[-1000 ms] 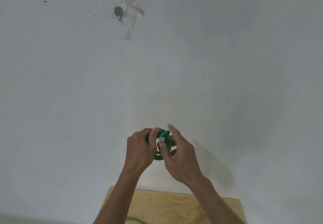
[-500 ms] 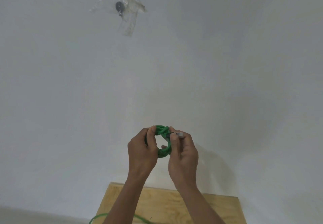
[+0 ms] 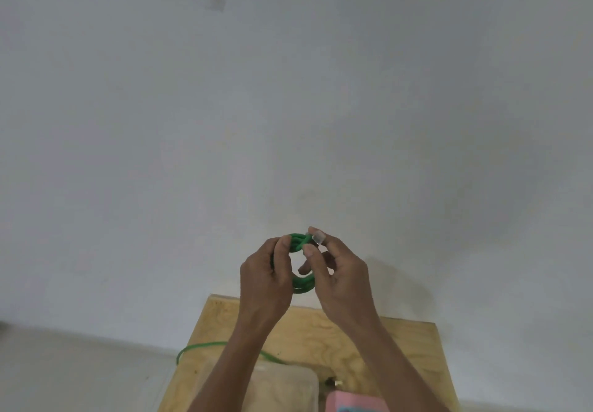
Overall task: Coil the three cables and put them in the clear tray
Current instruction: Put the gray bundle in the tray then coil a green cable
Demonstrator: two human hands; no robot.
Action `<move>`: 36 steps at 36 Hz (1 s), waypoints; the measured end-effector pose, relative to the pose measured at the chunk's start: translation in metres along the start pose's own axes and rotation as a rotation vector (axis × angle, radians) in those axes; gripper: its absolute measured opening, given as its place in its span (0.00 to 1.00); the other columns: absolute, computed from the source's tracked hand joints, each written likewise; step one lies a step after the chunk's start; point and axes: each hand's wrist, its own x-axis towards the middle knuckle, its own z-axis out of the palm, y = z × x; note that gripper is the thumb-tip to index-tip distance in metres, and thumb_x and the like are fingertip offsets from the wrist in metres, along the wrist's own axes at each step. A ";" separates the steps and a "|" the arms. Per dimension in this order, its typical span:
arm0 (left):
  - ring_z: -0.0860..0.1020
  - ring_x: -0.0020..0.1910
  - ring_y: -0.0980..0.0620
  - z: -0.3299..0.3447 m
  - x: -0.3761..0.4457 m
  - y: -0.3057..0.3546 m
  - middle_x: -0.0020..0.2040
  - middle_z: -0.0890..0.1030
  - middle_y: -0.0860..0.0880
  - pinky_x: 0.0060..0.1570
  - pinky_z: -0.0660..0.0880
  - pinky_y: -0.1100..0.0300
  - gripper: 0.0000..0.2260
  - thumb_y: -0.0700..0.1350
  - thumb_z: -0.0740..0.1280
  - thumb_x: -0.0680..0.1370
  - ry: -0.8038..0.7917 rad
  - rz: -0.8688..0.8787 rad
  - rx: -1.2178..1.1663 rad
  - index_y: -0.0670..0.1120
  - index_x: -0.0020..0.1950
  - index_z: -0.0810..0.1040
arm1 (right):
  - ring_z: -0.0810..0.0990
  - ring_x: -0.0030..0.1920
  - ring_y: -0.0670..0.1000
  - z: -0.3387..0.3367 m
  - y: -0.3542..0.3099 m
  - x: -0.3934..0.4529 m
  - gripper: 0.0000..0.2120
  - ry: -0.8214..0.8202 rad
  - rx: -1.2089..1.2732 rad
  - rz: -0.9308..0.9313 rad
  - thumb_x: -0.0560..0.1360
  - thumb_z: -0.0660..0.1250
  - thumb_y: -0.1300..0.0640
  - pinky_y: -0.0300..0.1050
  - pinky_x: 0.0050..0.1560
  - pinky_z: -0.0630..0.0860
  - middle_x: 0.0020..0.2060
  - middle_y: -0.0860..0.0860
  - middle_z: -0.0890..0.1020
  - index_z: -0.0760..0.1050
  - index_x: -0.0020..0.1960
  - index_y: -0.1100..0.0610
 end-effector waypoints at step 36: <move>0.82 0.49 0.54 -0.100 -0.026 -0.164 0.52 0.86 0.50 0.53 0.80 0.58 0.11 0.49 0.65 0.82 -0.535 -0.355 0.081 0.47 0.59 0.83 | 0.82 0.41 0.32 0.131 0.090 -0.110 0.11 0.274 -0.089 0.364 0.71 0.78 0.59 0.23 0.43 0.72 0.39 0.37 0.84 0.86 0.53 0.53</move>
